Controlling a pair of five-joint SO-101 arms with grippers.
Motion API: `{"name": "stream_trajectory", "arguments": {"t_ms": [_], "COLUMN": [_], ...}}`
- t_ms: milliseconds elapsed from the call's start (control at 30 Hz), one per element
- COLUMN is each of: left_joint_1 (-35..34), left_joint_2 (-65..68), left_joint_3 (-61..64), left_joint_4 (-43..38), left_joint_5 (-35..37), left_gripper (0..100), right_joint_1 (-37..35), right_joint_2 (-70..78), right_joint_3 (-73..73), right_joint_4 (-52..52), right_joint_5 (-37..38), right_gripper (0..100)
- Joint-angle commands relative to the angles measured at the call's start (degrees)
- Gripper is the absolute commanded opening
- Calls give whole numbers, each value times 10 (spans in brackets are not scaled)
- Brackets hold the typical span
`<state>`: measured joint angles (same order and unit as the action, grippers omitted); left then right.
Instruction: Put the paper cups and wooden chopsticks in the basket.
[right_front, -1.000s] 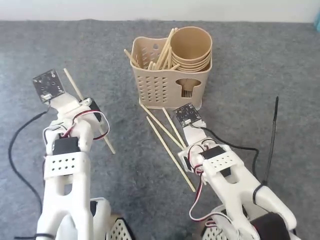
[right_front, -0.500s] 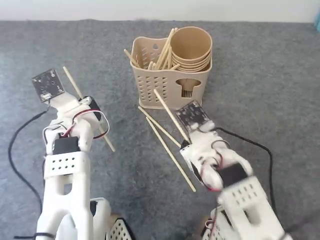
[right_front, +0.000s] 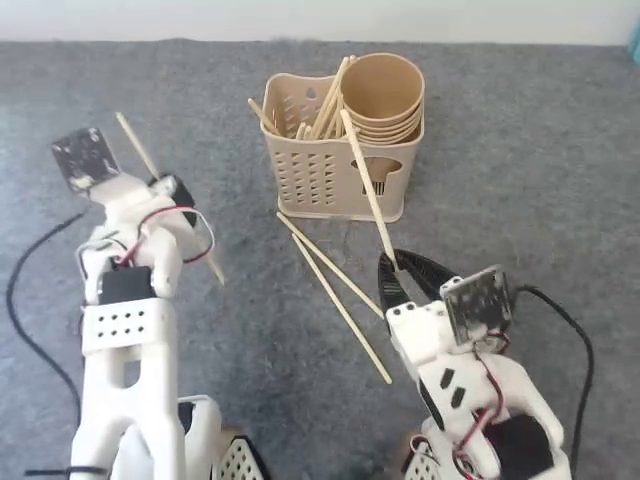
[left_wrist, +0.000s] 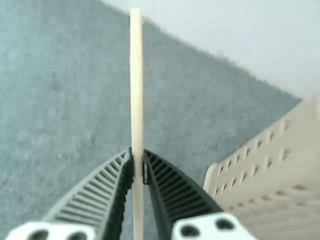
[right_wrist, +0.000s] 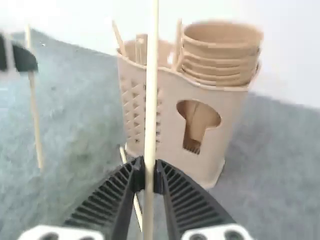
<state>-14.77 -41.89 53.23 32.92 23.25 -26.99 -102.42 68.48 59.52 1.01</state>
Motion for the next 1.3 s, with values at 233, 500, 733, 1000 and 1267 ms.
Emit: {"name": "stream_trajectory", "arguments": {"t_ms": [233, 500, 733, 1000, 1267], "left_joint_1": [29, 125, 232, 266, 251], "left_joint_2": [-4, 1, 4, 164, 302], "left_joint_3": [-181, -284, -269, -318, -400], "left_joint_4": [-16, -142, -317, -322, -322], "left_joint_5": [-41, -43, -113, -178, -178], "left_gripper": [10, 10, 10, 10, 12], "right_joint_1": [102, 101, 103, 103, 103], "right_joint_2": [-16, -16, -16, -16, -16], "right_joint_3": [-8, 15, 22, 22, 21], "right_joint_4": [-164, -237, -233, -228, -197], "right_joint_5": [-125, -178, -181, -181, -181], "right_gripper": [8, 8, 8, 8, 8]}}
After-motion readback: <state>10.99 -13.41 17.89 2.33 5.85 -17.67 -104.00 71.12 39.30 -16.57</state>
